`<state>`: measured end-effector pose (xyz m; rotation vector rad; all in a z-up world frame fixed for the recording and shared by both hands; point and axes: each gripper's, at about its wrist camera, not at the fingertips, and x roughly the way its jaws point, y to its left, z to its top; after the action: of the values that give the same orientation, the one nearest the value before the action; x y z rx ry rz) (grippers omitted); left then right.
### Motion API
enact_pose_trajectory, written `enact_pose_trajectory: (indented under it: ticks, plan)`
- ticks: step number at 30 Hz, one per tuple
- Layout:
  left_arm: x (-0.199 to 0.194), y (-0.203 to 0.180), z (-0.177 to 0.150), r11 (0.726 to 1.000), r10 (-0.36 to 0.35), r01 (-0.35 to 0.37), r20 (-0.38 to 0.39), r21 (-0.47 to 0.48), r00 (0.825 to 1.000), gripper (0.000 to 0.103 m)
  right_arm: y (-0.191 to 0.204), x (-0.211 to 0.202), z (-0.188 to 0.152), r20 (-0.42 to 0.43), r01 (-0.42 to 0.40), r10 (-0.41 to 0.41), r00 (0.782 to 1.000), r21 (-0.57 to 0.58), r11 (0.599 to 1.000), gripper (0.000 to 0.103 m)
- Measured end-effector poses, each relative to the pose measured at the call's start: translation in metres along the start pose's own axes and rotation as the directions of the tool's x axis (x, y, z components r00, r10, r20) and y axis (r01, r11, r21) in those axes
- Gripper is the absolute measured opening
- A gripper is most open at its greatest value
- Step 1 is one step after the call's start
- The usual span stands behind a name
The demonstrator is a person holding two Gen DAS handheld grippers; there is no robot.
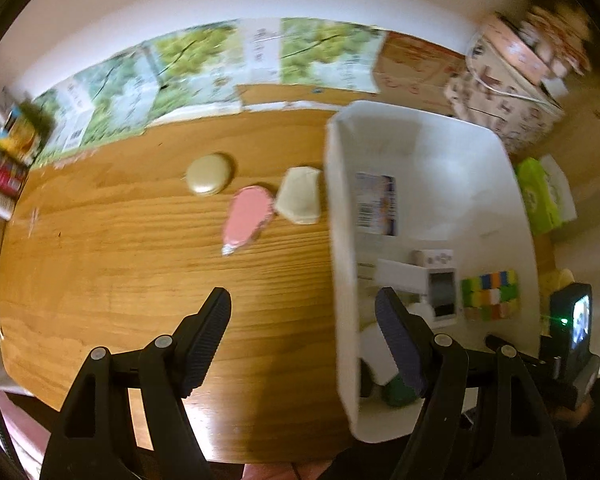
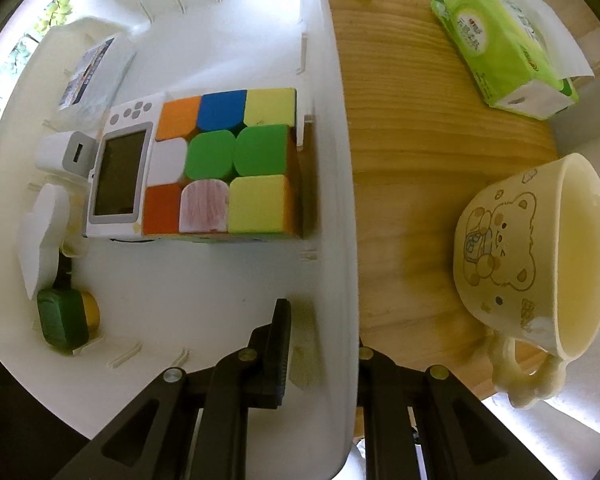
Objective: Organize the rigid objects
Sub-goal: 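Move the left gripper back over the desk to the pink brush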
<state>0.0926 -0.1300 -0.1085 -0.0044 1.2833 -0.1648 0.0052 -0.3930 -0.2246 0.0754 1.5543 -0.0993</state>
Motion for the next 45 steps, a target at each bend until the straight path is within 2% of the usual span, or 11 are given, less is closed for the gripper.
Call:
enact_pose_trajectory:
  ticks: [5, 11, 14, 20, 27, 36, 45]
  plan:
    - [0.011, 0.037, 0.0, 0.996, 0.01, -0.012, -0.025, -0.093, 1.0, 0.078, 0.006, 0.0, 0.005, -0.019, 0.018, -0.018, 1.0, -0.01, 1.0, 0.016]
    - [0.029, 0.07, 0.001, 0.987, 0.04, -0.05, -0.067, -0.154, 0.997, 0.078, 0.008, 0.001, 0.009, -0.037, 0.026, -0.026, 0.999, -0.003, 1.0, 0.016]
    - [0.04, 0.079, 0.001, 0.984, 0.032, -0.047, -0.089, -0.172, 0.996, 0.078, 0.009, 0.001, 0.013, -0.046, 0.028, -0.028, 0.999, 0.002, 1.0, 0.016]
    - [0.059, 0.079, 0.005, 0.989, 0.023, -0.038, -0.103, -0.142, 0.994, 0.078, 0.008, -0.002, 0.025, -0.064, 0.034, -0.033, 0.997, 0.011, 0.999, 0.016]
    - [0.082, 0.069, 0.016, 0.997, -0.019, 0.013, -0.073, -0.081, 0.997, 0.078, 0.007, -0.001, 0.034, -0.083, 0.043, -0.041, 0.996, 0.024, 0.999, 0.016]
    - [0.115, 0.057, 0.04, 0.999, -0.019, 0.016, -0.089, -0.042, 0.996, 0.078, 0.003, 0.005, 0.048, -0.109, 0.053, -0.047, 0.993, 0.05, 0.997, 0.016]
    - [0.137, 0.054, 0.05, 1.0, 0.005, -0.008, -0.097, -0.025, 0.995, 0.077, 0.001, 0.007, 0.057, -0.133, 0.058, -0.051, 0.99, 0.055, 0.997, 0.016]
